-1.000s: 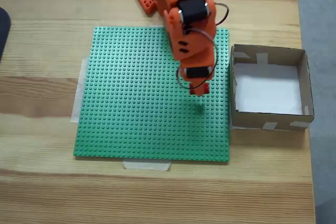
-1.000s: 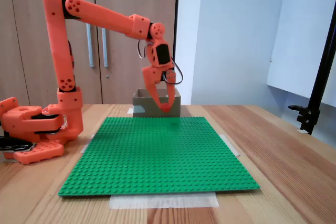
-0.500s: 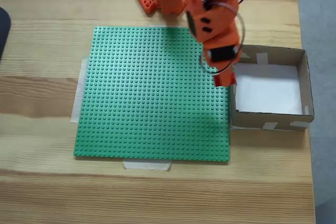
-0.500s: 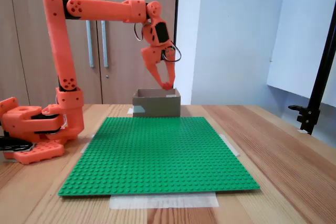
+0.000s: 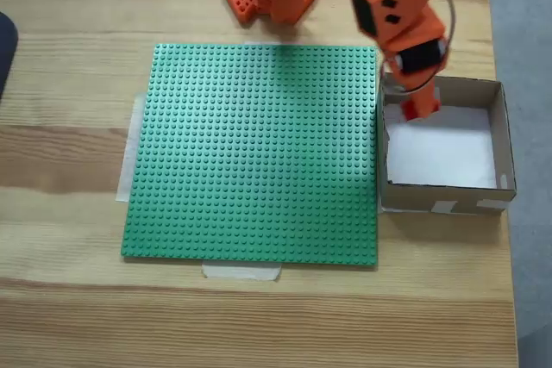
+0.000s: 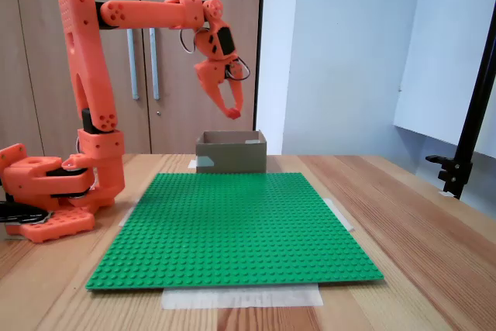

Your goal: Pick the red lego block and put it in the box.

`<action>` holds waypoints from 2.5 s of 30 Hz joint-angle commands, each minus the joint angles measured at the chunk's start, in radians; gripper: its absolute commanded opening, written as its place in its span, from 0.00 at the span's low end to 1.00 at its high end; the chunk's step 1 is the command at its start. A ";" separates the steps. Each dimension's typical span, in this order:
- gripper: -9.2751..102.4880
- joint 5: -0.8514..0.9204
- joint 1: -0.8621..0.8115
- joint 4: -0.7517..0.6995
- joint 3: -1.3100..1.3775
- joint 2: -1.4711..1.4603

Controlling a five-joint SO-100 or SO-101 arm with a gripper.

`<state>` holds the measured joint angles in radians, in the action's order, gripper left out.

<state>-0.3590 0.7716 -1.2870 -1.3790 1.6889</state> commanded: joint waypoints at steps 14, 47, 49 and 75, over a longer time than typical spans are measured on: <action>0.13 -0.008 0.057 0.069 0.097 -0.107; 0.15 -0.031 0.075 -0.005 0.256 -0.276; 0.15 -0.031 0.074 -0.005 0.256 -0.276; 0.23 -0.046 0.086 -0.029 0.252 -0.252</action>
<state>-0.3973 0.8544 -1.3131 -1.1674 1.4051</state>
